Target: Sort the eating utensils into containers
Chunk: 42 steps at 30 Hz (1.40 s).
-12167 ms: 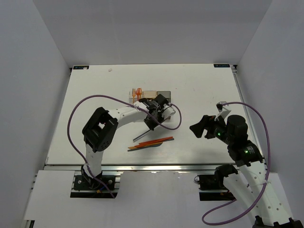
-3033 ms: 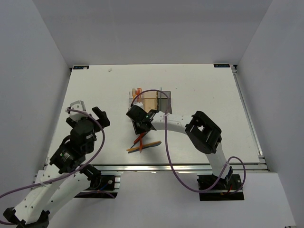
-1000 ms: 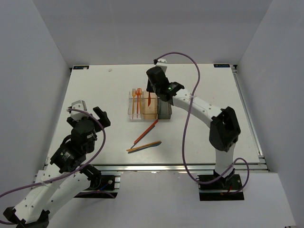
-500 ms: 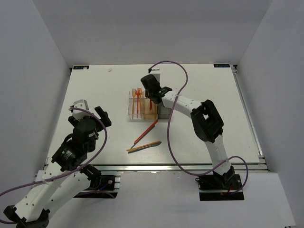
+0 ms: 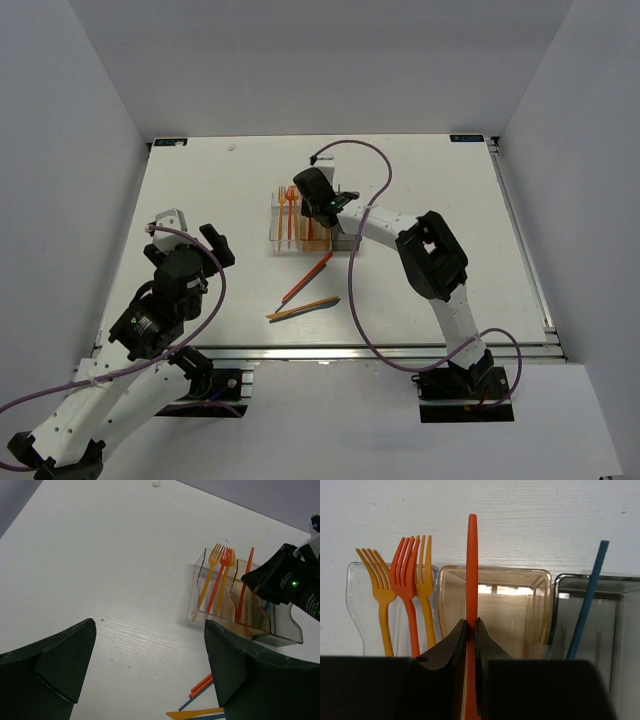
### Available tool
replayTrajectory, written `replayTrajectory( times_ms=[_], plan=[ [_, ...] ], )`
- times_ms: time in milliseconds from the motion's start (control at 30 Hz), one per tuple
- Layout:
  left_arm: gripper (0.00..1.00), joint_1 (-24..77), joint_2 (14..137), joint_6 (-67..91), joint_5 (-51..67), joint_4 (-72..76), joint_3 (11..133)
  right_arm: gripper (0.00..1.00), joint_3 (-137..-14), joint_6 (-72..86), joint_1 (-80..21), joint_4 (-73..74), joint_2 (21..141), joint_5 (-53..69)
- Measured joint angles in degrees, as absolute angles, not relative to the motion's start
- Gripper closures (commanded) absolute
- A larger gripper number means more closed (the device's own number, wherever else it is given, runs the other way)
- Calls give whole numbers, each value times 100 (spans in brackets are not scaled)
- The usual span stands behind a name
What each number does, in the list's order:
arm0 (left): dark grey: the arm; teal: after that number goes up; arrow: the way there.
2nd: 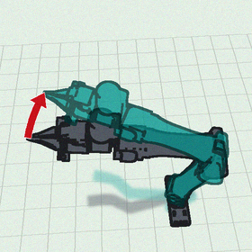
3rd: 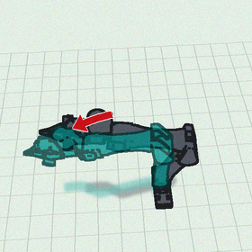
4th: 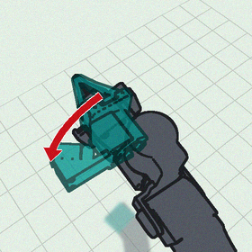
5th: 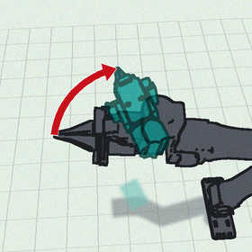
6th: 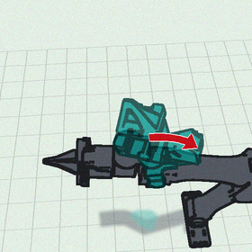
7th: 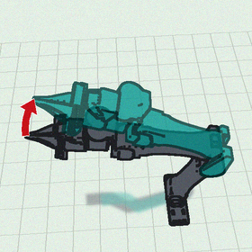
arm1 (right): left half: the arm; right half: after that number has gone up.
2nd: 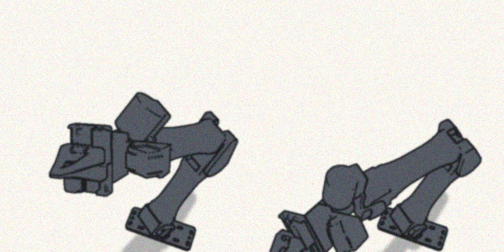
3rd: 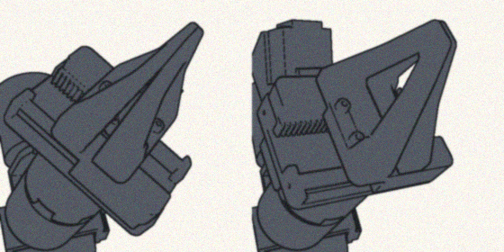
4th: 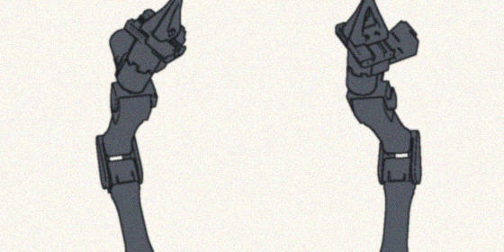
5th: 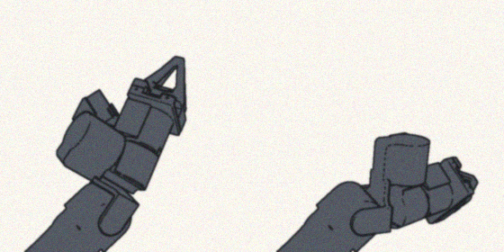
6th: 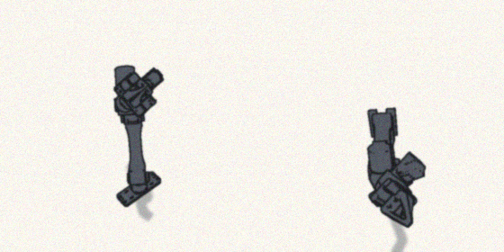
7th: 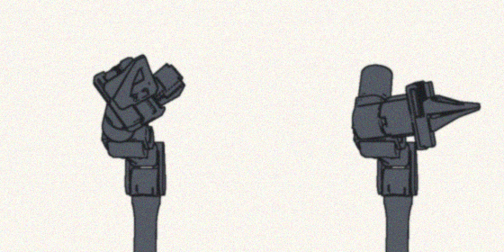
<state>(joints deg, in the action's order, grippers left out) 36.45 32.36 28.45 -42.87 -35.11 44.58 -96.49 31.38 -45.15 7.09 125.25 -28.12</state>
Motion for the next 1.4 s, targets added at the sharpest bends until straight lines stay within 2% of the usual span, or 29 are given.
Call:
replayTrajectory(
  times_ms=[67,167,367,433,833,933,967,1233,1300,1400],
  plan=[
    [2,3645,3236,2845,-4287,-3509,4458,99,-9649,3166,-4532,709,12532,-2768],
    [2,3645,3236,2845,-4287,-3511,4458,85,-9651,3238,-4556,709,12569,-2722],
    [2,3645,3214,2842,-4287,-3511,4458,73,-9653,3371,-4580,751,12709,-2637],
    [2,3645,3203,2842,-4287,-3509,4458,64,-9653,3406,-4582,799,12715,-2635],
    [2,3645,3197,2836,-4285,-3509,4458,53,-9664,3374,-4611,1057,12534,-2672],
    [2,3645,3197,2832,-4285,-3509,4458,30,-9664,3264,-4681,1098,12151,-2718],
    [2,3645,3197,2832,-4283,-3507,4458,12,-9664,3203,-4724,1122,11959,-2755],
    [2,3645,3332,2633,-3750,-3295,4416,11,-9279,3026,-5260,1476,10287,-2869],
    [2,3645,3544,2506,-3395,-3181,4405,11,-8774,3131,-5315,1511,9880,-2700],
    [2,3645,4066,2287,-2742,-3072,4405,17,-7535,3258,-5284,1619,9146,-2477]
  ],
)
